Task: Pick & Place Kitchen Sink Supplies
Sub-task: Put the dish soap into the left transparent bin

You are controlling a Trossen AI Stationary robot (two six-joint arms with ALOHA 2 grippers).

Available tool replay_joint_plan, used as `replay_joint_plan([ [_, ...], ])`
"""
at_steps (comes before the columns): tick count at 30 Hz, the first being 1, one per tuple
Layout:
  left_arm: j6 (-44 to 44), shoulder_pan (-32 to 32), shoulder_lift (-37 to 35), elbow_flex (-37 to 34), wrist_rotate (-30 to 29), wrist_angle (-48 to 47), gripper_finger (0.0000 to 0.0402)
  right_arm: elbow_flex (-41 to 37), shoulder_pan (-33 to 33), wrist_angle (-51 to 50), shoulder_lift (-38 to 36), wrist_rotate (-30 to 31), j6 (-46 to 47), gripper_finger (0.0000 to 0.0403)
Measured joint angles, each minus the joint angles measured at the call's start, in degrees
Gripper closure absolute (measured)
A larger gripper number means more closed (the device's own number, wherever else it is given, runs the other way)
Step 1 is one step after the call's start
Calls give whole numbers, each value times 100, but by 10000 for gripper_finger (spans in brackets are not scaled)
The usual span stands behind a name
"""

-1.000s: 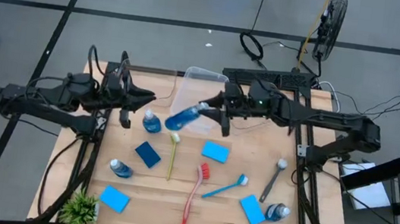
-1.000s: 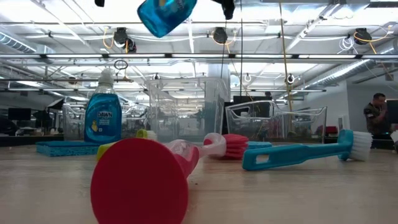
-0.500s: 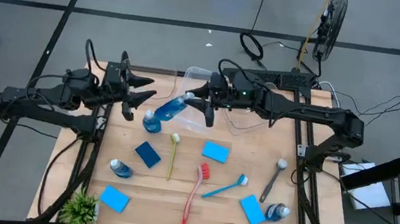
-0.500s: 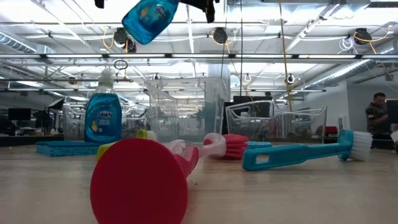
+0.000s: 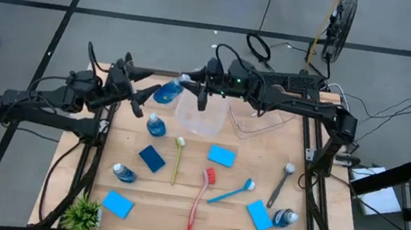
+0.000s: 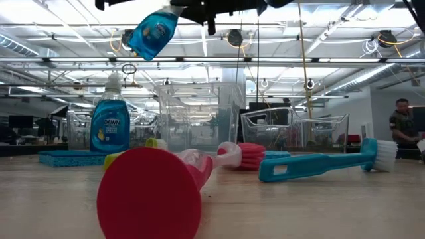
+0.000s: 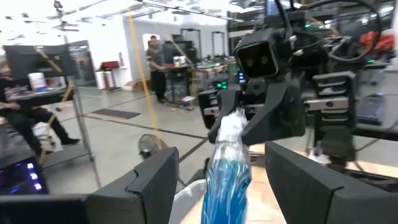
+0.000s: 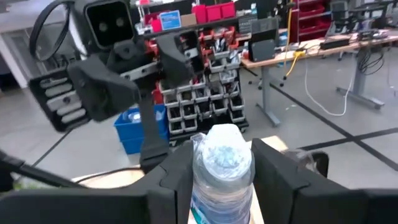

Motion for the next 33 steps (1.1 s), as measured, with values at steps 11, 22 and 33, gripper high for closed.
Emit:
replay_joint_plan([
  [11, -3, 759, 428, 0, 228, -28, 162, 287, -216, -40, 318, 3, 2, 282],
  [22, -59, 1242, 1171, 1229, 1158, -1655, 162, 295, -285, -73, 318, 18, -52, 282],
  [33, 479, 1547, 2309, 2609, 1576, -2973, 163, 293, -263, -378, 318, 178, -199, 282],
])
